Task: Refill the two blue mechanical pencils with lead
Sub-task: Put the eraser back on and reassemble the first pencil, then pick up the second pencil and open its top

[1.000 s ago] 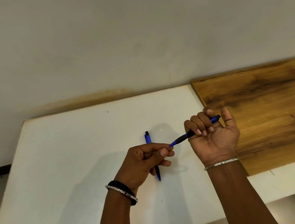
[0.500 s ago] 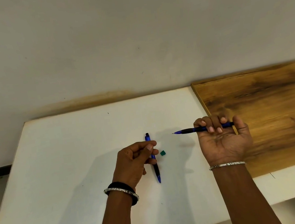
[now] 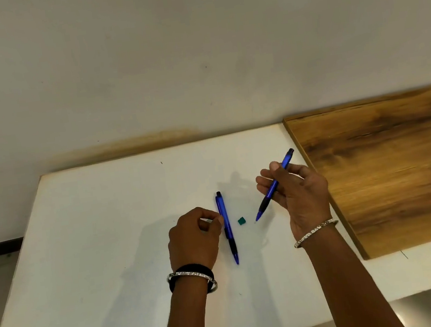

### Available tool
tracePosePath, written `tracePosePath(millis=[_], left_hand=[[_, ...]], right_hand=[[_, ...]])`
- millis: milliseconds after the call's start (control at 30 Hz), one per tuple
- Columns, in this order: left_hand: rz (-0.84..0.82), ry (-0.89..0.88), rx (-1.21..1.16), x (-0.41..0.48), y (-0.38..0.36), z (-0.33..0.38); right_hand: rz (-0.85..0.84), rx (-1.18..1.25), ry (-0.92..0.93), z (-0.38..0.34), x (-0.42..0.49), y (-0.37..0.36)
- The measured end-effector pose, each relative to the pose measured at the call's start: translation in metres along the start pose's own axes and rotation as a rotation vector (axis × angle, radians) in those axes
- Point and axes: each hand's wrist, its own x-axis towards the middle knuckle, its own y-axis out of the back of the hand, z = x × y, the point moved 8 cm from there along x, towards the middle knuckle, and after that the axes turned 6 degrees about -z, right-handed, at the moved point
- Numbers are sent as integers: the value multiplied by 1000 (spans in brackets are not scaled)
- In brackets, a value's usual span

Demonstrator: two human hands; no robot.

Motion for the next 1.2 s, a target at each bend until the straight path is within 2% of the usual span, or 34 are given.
tracePosePath(millis=[100, 233, 300, 367, 533, 800, 1033, 1133, 1200], left_hand=[[9, 27, 79, -3, -2, 1], [34, 45, 260, -8, -8, 6], [29, 62, 329, -9, -12, 7], [21, 82, 360, -9, -15, 5], [30, 131, 405, -10, -19, 4], [26, 133, 402, -12, -22, 8], [100, 13, 156, -13, -10, 22], [118, -40, 98, -13, -6, 26], [107, -59, 74, -13, -6, 25]], right_hand=[[-1, -364, 9, 0, -2, -1], [-92, -902, -11, 18, -6, -12], [-118, -1234, 60, 23, -7, -18], [-91, -1388, 129, 23, -7, -22], [-84, -1470, 133, 30, -7, -25], [-108, -1434, 30, 37, -3, -25], [-79, -1386, 10, 33, -4, -22], [-10, -1347, 101, 21, -8, -24], [65, -1165, 202, 5, -11, -25]])
